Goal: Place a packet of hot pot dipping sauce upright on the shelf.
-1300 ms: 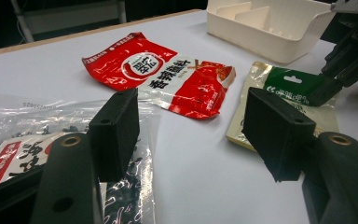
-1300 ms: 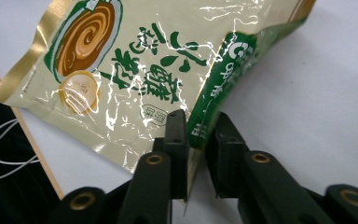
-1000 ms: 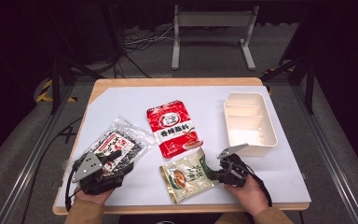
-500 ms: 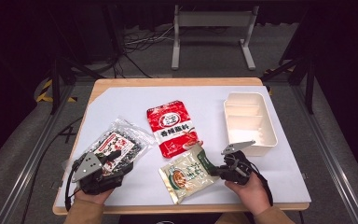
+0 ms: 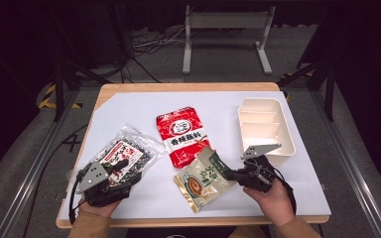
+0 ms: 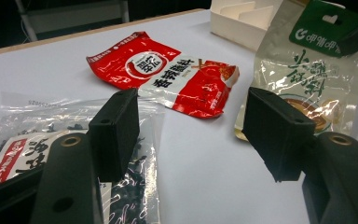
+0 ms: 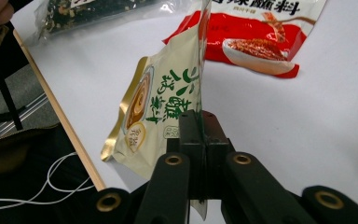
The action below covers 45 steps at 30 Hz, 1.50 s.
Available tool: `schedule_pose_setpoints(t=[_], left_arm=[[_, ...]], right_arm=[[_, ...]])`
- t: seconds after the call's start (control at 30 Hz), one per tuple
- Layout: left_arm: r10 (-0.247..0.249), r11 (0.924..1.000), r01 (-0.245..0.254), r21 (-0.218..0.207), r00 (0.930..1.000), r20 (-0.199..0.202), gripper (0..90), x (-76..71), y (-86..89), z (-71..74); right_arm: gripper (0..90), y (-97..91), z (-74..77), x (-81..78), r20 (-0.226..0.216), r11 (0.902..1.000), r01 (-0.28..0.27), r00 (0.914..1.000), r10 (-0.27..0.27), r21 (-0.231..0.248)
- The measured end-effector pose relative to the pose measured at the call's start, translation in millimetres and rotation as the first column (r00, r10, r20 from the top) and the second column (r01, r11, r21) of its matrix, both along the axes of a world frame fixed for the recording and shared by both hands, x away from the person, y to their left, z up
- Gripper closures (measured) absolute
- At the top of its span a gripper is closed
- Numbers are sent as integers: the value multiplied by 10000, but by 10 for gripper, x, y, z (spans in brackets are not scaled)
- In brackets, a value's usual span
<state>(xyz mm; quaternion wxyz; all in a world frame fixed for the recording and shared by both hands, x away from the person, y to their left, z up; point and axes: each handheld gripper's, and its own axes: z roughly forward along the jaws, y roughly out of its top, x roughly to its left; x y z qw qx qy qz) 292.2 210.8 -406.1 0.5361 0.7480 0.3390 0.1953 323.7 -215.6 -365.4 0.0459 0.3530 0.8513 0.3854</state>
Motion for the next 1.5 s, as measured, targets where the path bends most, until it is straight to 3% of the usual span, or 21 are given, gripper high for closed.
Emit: schedule_pose_setpoints(t=[0.37, 0.53, 0.8, 1.1, 1.5], left_arm=[[59, 10000, -59, -48, 10000, 28, 364, 0, 14, 1], [88, 10000, -87, -34, 9999, 55, 364, 0, 20, 3], [440, 9989, -440, -173, 9990, 45, 339, 6, 61, 4], [668, 9977, -666, -127, 9977, 151, 280, 0, 87, 2], [899, 9959, -899, 45, 9959, -30, 276, -1, 121, -1]], right_arm=[[898, 54, 437, -52, 1032, 9972, -382, 9937, 447, -648], [898, 58, 579, -57, 1214, 9955, -561, 9905, 652, -766], [898, 23, 736, -36, 1712, 9903, -574, 9821, 789, -1268], [897, -58, 893, 41, 1931, 9860, -629, 9768, 925, -1544], [897, -196, 1092, 203, 2213, 9830, -173, 9735, 583, -1830]])
